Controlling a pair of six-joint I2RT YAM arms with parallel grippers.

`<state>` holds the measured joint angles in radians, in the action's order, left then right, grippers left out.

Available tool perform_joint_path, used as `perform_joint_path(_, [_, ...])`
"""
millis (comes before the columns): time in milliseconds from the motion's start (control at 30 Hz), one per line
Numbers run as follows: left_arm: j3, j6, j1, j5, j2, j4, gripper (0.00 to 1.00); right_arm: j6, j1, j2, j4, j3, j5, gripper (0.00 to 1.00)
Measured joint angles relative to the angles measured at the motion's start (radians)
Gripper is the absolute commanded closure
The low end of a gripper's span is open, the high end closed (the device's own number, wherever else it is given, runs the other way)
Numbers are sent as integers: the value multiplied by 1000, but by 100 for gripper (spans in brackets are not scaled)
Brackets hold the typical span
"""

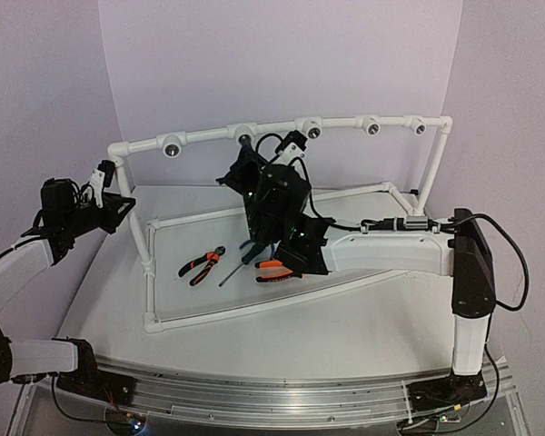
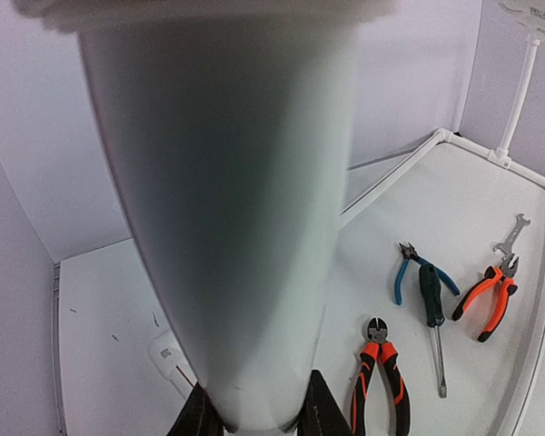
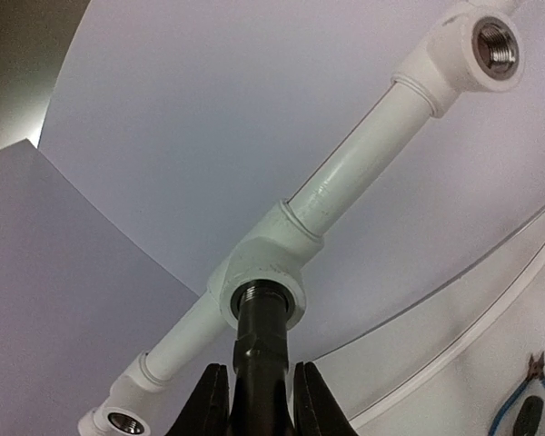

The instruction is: Install the water faucets

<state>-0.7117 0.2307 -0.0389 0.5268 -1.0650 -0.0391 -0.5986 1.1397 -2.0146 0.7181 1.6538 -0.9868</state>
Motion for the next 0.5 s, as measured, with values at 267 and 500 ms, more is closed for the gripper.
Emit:
perform_joint_path(267, [13, 2, 15, -18, 9, -16, 100, -336, 0, 12, -31, -1, 2, 100])
perform_joint_path(500, [21, 6, 22, -25, 17, -22, 100, -456, 0, 29, -39, -21, 13, 75])
